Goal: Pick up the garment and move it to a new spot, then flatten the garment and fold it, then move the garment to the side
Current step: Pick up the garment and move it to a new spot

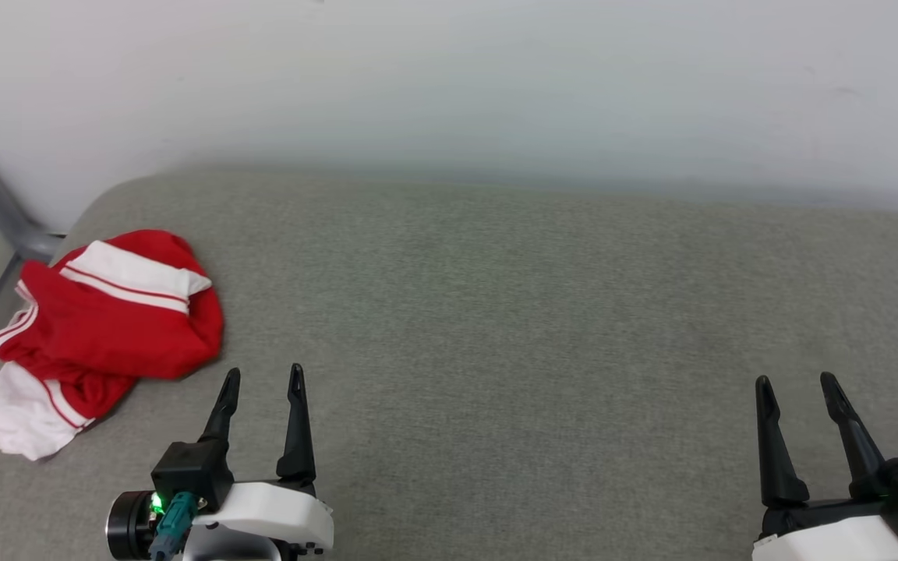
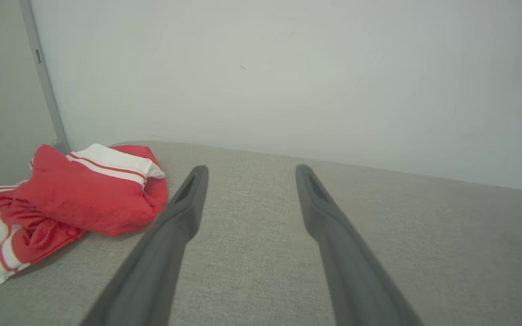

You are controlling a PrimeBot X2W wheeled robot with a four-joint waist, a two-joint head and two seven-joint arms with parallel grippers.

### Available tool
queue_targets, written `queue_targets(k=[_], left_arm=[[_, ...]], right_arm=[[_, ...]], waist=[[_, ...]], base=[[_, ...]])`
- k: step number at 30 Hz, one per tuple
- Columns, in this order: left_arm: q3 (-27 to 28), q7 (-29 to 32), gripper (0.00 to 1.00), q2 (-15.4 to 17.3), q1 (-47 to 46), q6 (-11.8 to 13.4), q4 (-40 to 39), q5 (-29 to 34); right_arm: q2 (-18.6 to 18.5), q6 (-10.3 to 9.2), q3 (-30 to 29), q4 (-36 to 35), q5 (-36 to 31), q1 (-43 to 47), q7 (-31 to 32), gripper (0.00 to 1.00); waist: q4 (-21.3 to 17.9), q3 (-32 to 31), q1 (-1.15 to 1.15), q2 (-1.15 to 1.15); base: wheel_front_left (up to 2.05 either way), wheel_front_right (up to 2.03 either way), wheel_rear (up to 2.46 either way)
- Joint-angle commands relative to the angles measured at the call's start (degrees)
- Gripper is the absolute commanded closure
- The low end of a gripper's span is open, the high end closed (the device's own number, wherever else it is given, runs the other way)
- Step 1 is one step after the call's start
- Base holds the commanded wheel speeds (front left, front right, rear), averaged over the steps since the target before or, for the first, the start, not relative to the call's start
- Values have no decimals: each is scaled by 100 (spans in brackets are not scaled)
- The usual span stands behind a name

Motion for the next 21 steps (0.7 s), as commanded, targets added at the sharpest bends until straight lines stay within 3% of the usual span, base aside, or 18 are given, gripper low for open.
queue_targets(k=[1, 21], left_arm=[[9, -16, 0, 8, -13, 14, 10, 9], [212, -15, 0, 6, 15, 68, 39, -49]], right_arm=[[8, -4, 3, -12, -44, 73, -14, 0], [7, -4, 154, -74, -98, 40, -14, 0]], waist=[[198, -2, 0, 0], [1654, 94, 0, 0]], base=[[0, 0, 0], [0, 0, 0]])
